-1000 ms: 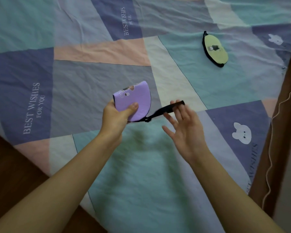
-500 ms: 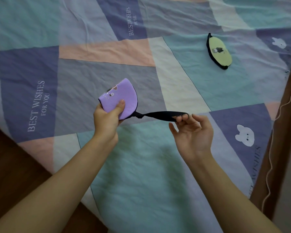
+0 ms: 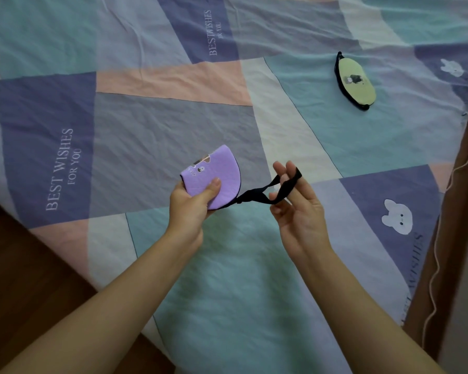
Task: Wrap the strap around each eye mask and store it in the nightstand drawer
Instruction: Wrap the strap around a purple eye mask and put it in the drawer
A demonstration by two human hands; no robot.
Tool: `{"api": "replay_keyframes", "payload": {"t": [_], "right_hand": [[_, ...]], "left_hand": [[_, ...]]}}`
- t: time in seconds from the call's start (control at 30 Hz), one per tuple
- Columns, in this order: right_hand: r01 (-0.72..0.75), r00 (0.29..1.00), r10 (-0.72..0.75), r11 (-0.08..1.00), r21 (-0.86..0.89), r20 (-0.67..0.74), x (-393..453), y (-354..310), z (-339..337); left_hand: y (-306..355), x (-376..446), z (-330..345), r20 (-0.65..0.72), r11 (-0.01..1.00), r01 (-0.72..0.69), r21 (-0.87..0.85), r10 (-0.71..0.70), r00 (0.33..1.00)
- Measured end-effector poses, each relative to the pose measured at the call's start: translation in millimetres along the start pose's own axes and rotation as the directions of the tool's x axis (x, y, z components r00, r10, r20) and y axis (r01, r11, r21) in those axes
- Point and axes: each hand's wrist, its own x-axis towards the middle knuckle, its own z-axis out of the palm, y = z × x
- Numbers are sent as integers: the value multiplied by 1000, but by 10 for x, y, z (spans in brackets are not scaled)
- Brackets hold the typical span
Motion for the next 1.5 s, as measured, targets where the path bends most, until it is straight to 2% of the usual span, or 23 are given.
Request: {"api": "replay_keyframes", "payload": {"t": [0.13,0.23,0.4,0.53,0.6,0.7,0.83,0.97,1.07,1.1,1.17,1.23,1.3,1.37,1.5], "right_hand": [[81,995,-59,944,-319,77,1,7,-36],[137,984,-69,879,-457,162,-41,1,-19],[262,945,-88,778,-571,315,-91,38,21],[217,956,-59,801,-558,288,-121,0,46],[248,951,-67,752,-611,303,-139,-15,50],[276,943,-56,683,-676,329,-153,-44,74],[253,941,11,643,-723,339,-127,-92,52],[231,961,-5,563,-794,276,-114,-74,36],[241,962,-23,546,-802,273,-184,-67,79],[246,959,-26,572,-783,282,-214,-72,93],[206,953,15,696,-687,301,-284,-115,122],[51,948,137,824,-564,286,-329,-189,149],[-169,923,293,890,-423,248,-394,-285,209],[-245,896,363,884,-397,256,-475,-378,338],[-103,870,360,801,-590,337,-697,-550,779]], "left_hand": [[22,-35,7,133,1000,-19,18,16,991],[70,-55,17,253,998,-39,49,25,967],[143,-61,-19,420,979,-85,186,-1,908],[218,-52,-107,517,926,-160,342,-43,855],[251,-75,-131,570,883,-213,419,-73,819],[302,-119,-138,624,864,-238,444,-108,774],[348,-162,-136,613,878,-215,427,-106,783],[334,-280,-59,513,938,-117,326,-71,855],[320,-363,-16,434,938,-118,325,-37,900],[325,-384,-22,420,934,-129,334,-25,907],[364,-428,-48,409,935,-138,325,-8,912],[435,-484,-96,432,955,-135,264,8,902],[540,-552,-158,442,969,-133,210,27,897],[690,-627,-220,409,966,-155,208,58,911],[1175,-870,-336,269,956,-196,219,134,954]]}}
